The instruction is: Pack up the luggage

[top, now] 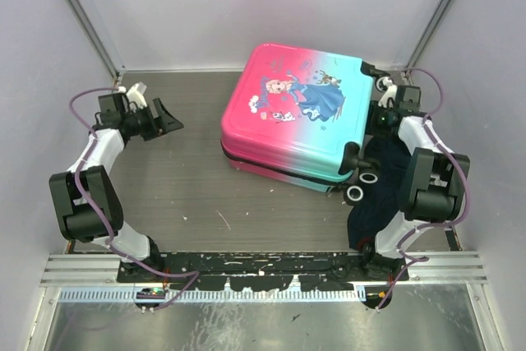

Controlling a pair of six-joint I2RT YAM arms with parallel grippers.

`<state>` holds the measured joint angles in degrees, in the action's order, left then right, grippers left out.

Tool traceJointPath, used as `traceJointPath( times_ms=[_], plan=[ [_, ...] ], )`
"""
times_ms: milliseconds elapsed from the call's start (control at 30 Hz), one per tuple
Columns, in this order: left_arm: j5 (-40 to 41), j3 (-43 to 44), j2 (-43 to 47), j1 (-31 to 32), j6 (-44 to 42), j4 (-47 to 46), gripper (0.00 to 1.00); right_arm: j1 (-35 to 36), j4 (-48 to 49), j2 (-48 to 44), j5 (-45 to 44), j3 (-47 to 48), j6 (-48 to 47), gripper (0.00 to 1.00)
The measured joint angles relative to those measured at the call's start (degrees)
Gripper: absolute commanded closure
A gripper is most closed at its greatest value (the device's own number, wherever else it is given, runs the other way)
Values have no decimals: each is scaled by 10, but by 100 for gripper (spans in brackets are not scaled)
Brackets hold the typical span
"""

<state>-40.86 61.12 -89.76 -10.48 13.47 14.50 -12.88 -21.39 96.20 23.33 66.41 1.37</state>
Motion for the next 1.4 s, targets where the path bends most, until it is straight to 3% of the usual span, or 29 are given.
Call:
traceJointPath(
  times_ms=[167,400,567,767,967,1200,1400],
  plan=[
    [50,10,0,-27,4,30,23,72,28,52,-25,54,13,61],
    [92,10,15,-27,-16,71,23,174,74,188,3,201,38,56],
    [135,16,20,-34,-27,72,23,189,75,219,37,255,33,51],
    [176,74,-23,-33,-30,64,24,118,47,176,73,240,5,50],
    [176,88,-65,-12,-24,45,24,13,-6,36,82,135,-33,50],
    [234,4,-1,62,-20,-2,27,-56,-93,-55,135,102,-119,49],
    [237,-72,78,108,-12,3,26,-71,-197,-110,180,98,-199,49]
  ],
)
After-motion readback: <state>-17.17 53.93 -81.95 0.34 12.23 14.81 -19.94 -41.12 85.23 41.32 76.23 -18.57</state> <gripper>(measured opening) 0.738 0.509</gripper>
